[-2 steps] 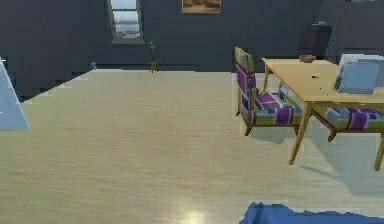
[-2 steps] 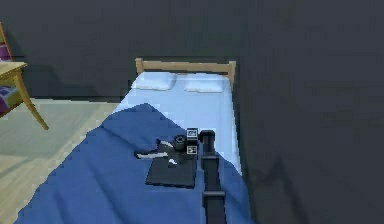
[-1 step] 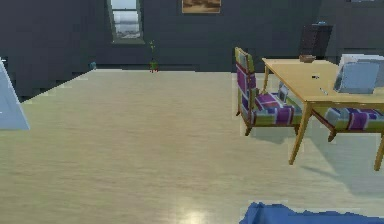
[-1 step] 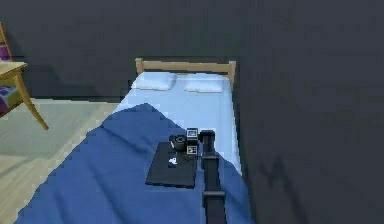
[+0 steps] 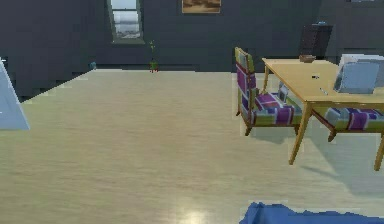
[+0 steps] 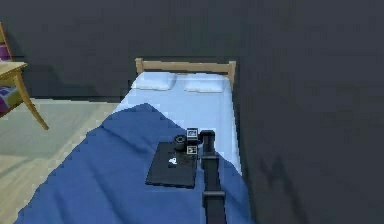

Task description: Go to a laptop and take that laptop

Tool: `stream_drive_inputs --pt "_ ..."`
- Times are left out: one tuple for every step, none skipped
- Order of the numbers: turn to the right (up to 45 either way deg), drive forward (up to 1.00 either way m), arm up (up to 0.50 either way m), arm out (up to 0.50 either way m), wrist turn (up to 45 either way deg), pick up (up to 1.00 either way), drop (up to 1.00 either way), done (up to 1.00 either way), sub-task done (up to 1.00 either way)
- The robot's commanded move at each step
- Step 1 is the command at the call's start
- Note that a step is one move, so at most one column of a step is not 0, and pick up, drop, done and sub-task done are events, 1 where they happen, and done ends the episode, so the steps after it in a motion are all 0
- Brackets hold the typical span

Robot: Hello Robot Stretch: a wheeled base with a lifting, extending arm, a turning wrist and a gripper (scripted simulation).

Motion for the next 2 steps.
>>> stream_drive_inputs --pt "0.0 0.0 -0.3 0.0 0.0 0.0 0.0 0.0 0.0" --pt "0.0 0.0 0.0 0.0 0.0 1.0 0.0 0.0 0.0"
